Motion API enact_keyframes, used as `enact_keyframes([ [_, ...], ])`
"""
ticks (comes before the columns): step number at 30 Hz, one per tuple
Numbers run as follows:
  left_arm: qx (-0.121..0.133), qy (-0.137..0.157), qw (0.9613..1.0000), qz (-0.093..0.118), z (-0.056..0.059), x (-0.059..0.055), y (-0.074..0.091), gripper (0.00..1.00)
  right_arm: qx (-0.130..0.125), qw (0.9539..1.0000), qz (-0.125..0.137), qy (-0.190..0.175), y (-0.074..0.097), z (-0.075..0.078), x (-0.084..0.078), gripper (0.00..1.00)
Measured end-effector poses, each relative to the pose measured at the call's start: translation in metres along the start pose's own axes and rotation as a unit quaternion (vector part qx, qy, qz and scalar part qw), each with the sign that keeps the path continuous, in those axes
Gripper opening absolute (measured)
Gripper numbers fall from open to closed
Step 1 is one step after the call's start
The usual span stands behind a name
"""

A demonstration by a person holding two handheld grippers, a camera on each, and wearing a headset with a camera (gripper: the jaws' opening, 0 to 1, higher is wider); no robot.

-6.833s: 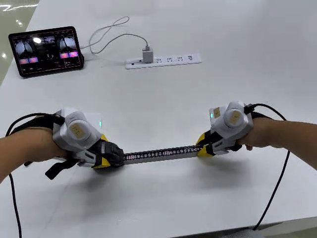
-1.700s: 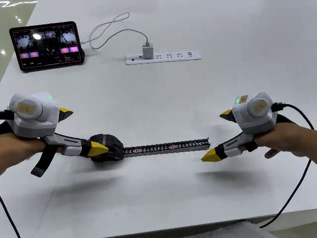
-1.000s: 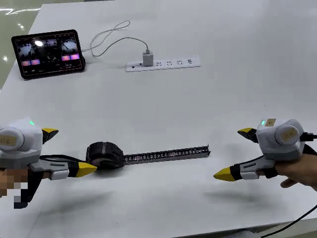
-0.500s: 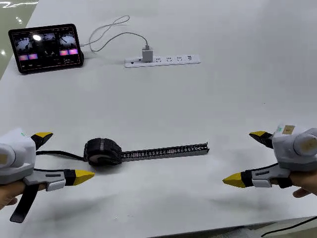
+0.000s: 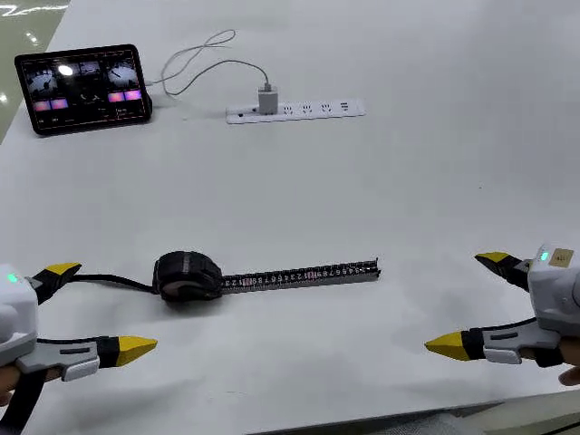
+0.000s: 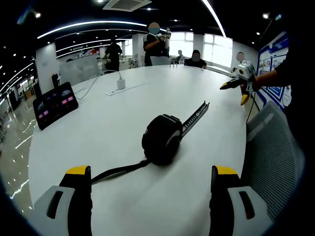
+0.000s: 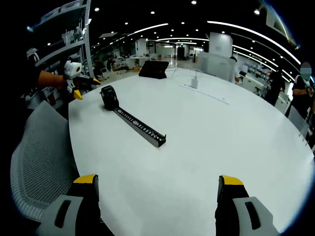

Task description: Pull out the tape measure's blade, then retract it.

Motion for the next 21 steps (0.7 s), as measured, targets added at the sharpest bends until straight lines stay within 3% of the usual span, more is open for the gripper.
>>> enact_keyframes([
  [8,0.012,-0.001,0.9999,-0.007,0.004,-0.005,0.014,0.99,-0.005,1.0,0.007,-0.004,0.011,-0.007,-0.008,0.99],
  [21,0.009,0.022,0.9996,-0.017,0.014,-0.025,0.02,0.99,-0.006,0.9999,-0.011,-0.01,0.021,-0.015,-0.023,0.99],
])
Point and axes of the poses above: the centre of the closed fingertips' face, and the gripper's own axes: y roughly backward along the fingers, z roughly to its right, x roughly out of its top, the point moved 7 cm from there along y, roughly backward along the fingers, and after that the axes turned 1 degree about -x, right-handed, at the moved point
